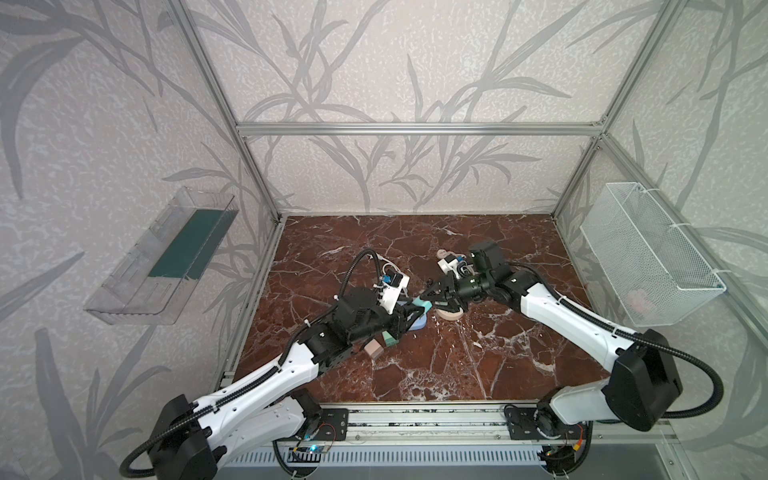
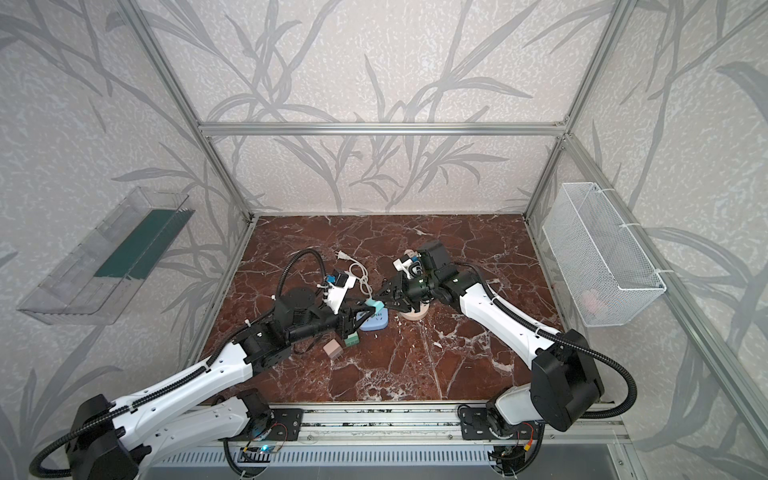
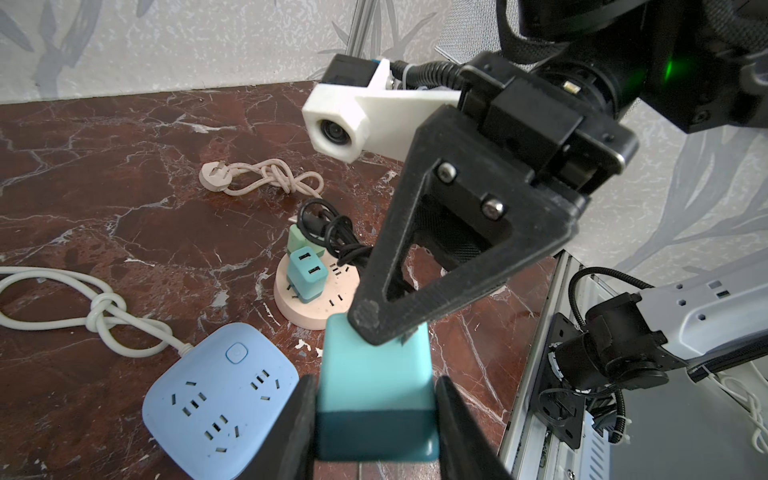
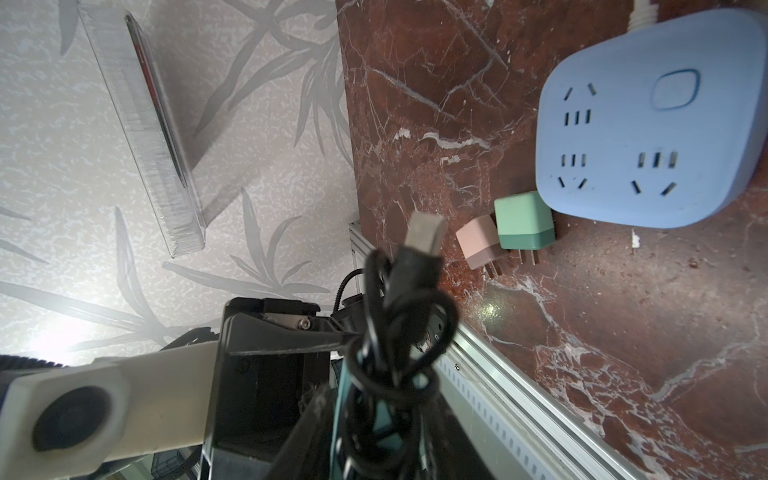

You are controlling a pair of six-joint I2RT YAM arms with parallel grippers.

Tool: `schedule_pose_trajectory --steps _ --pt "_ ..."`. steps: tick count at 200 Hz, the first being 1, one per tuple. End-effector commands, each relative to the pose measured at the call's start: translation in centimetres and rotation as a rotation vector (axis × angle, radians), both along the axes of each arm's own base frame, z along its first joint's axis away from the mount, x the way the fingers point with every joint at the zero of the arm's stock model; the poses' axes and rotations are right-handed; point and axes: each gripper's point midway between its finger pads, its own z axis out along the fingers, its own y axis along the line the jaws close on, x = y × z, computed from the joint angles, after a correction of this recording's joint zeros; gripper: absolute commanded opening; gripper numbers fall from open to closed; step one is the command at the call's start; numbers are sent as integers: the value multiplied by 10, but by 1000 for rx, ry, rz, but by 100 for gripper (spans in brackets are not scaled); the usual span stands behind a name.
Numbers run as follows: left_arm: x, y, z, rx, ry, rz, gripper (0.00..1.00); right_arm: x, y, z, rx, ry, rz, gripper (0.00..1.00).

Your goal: Insert the plug

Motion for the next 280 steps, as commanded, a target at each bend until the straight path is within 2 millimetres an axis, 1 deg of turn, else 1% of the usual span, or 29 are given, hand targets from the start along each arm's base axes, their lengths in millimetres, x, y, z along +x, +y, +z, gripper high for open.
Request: schedule_pose_trajectory --steps 1,58,82,87,95,102,123,126,130,137,145,148,160,166,183,204,218,234,242,264,280 --pt "-1 2 6 -8 -38 1 0 -2 8 8 40 -7 30 37" --pt "-1 4 4 -8 -39 12 0 -5 13 7 64 11 39 35" --pt "-1 5 5 -8 -39 15 0 -6 12 5 62 11 37 21" --pt "-1 4 5 -8 -39 15 0 -6 13 6 68 11 38 17" --pt "0 5 4 -6 -39 19 0 -6 13 6 73 13 39 7" --pt "0 5 4 -5 -39 21 0 -7 13 6 75 14 41 0" --pt "3 6 4 -7 -32 42 0 -8 11 6 72 5 39 0" --pt "5 7 4 -4 -28 55 3 -8 11 6 69 3 38 0" --pt "8 10 4 1 -24 75 11 -8 10 6 64 -3 35 0" --pt "14 14 4 7 -15 118 29 -7 7 5 51 -17 28 0" --pt "22 21 3 20 -2 186 50 -7 2 4 31 -40 15 0" --pt "26 24 4 24 3 215 55 -6 0 4 25 -50 8 0" --pt "38 38 5 45 26 326 65 -3 -9 4 -2 -93 -20 0" --pt "45 47 6 53 38 384 68 -1 -16 4 -24 -124 -40 0" --pt "57 63 8 60 101 490 68 6 -35 5 -108 -238 -104 0" --pt "65 68 12 54 149 540 70 14 -63 10 -232 -383 -208 0" --pt "71 74 11 76 174 587 70 21 -83 16 -293 -474 -297 0" --pt "76 83 2 141 199 641 69 26 -105 21 -353 -568 -396 0" --pt "78 86 -5 163 212 661 68 28 -115 20 -388 -598 -431 0" --pt "83 86 -18 160 247 675 66 32 -130 15 -476 -653 -469 0" --pt "86 81 -26 147 275 667 63 36 -139 6 -536 -678 -499 0"
